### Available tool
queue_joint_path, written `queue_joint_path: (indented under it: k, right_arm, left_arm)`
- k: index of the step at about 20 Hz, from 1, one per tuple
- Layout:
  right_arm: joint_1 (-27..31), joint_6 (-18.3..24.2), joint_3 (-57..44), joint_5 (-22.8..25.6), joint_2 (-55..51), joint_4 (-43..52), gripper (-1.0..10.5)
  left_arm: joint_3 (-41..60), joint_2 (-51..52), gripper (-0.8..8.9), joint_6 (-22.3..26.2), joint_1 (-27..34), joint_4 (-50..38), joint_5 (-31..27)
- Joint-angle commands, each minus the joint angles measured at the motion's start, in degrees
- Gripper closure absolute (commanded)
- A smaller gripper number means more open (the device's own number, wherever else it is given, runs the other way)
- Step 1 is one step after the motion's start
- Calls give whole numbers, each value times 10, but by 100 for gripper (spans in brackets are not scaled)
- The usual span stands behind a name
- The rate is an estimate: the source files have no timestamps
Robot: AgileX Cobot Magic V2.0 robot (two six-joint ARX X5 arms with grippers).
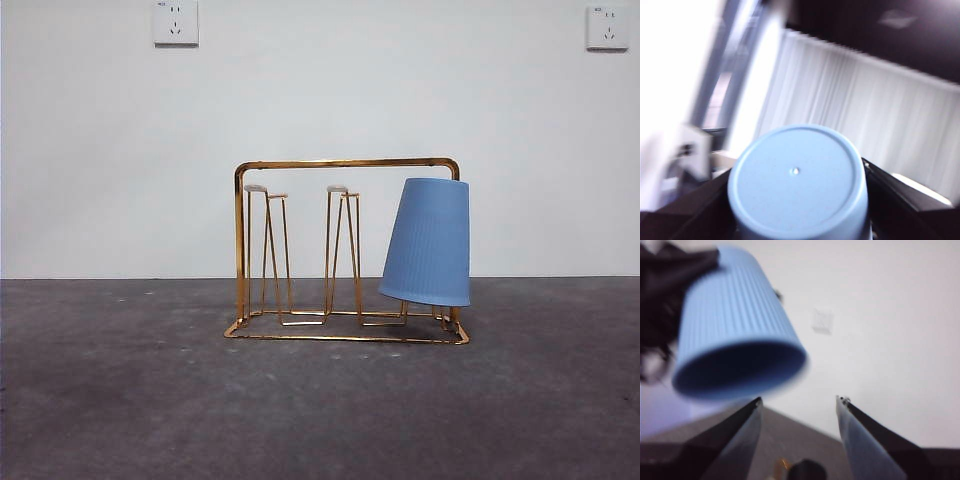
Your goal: Pick up cup 1,put cup 1 in the cup rack,pick up cup 2,put cup 2 in the cup rack
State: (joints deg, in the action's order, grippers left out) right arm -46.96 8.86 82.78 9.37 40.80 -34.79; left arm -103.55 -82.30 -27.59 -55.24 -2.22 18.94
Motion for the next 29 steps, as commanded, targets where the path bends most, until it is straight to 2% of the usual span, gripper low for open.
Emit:
queue_joint_path:
  k: [1,4,6,9,12,17,21,25,29]
  right_arm:
    - [0,1,4,39,-12,-60,692]
    - [0,-19,5,85,-21,-132,693]
    - [0,-34,5,104,-25,-170,693]
    - [0,-49,5,122,-30,-208,693]
    - [0,-64,5,121,-32,-226,693]
    - [0,-70,5,129,-32,-245,693]
    - [0,-72,5,137,-32,-271,693]
    - [0,-74,5,148,-32,-294,693]
    - [0,-74,5,158,-32,-315,694]
  left_arm:
    - [1,32,820,104,0,75,-84]
    - [1,66,820,181,-7,165,-247]
    - [1,81,820,214,-21,215,-334]
    - [1,90,820,238,-49,268,-420]
    - [5,91,821,253,-64,302,-480]
    - [88,98,821,234,-68,263,-534]
    - [206,116,821,213,-67,175,-563]
    - [315,134,821,205,-48,79,-565]
    - [399,146,821,181,-20,21,-568]
